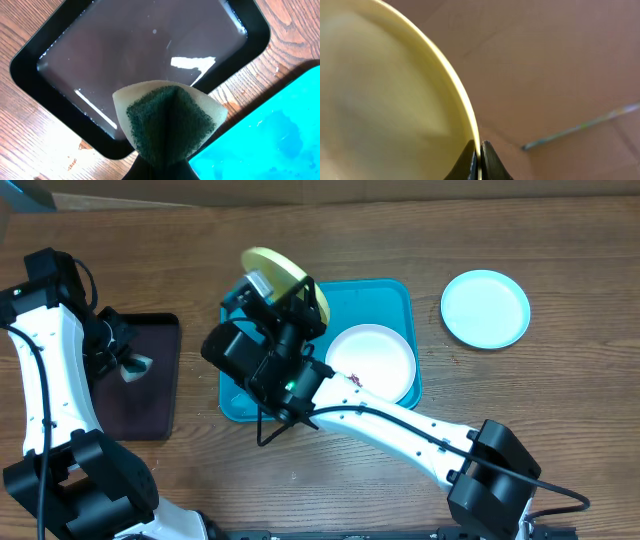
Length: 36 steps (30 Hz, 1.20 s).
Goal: Clean dirty plates on tray and stack at the side
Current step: 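Lift the yellow plate with the right gripper and carry it right, then lower the yellow plate onto the light blue plate stack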
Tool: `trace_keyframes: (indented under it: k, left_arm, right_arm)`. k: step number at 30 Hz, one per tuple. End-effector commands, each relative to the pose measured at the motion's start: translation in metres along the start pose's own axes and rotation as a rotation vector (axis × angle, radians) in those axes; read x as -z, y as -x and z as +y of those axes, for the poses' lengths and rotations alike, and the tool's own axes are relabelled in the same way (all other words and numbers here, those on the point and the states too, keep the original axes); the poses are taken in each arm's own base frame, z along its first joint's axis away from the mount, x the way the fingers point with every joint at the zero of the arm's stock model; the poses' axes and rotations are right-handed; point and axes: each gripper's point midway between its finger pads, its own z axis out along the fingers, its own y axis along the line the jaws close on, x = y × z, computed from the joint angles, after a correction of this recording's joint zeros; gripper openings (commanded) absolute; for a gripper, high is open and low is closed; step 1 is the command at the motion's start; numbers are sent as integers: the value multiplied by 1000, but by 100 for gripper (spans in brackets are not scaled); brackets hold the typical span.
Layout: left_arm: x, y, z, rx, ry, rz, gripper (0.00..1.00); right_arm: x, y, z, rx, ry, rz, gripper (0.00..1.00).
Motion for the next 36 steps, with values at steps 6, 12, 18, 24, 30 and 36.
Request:
trace_keyframes:
  k: [6,12,18,24,30,36]
  left_arm:
    - [-2,-1,-1,-13,-8,8,4]
    - [-2,-1,-1,-18,-8,8,4]
    - [-2,-1,-1,-19,-8,8,4]
    - [-2,-2,-3,-20,-20,10,4]
    - [-2,-1,-7,-22,-36,10,4]
    - [-2,-1,-7,-22,-36,10,4]
  right_arm:
    - [-25,-32,-3,-619,251,214,4]
    - [-57,-31,-8,-854,693,391,4]
    - [-110,-79,-54,-1118,975,623,4]
    - [-168,-220,-130,-1256,592,908,4]
    - [-183,-317,-175,-1346,338,1042,4]
    - [-189,-349,-178,-1358,255,1057,4]
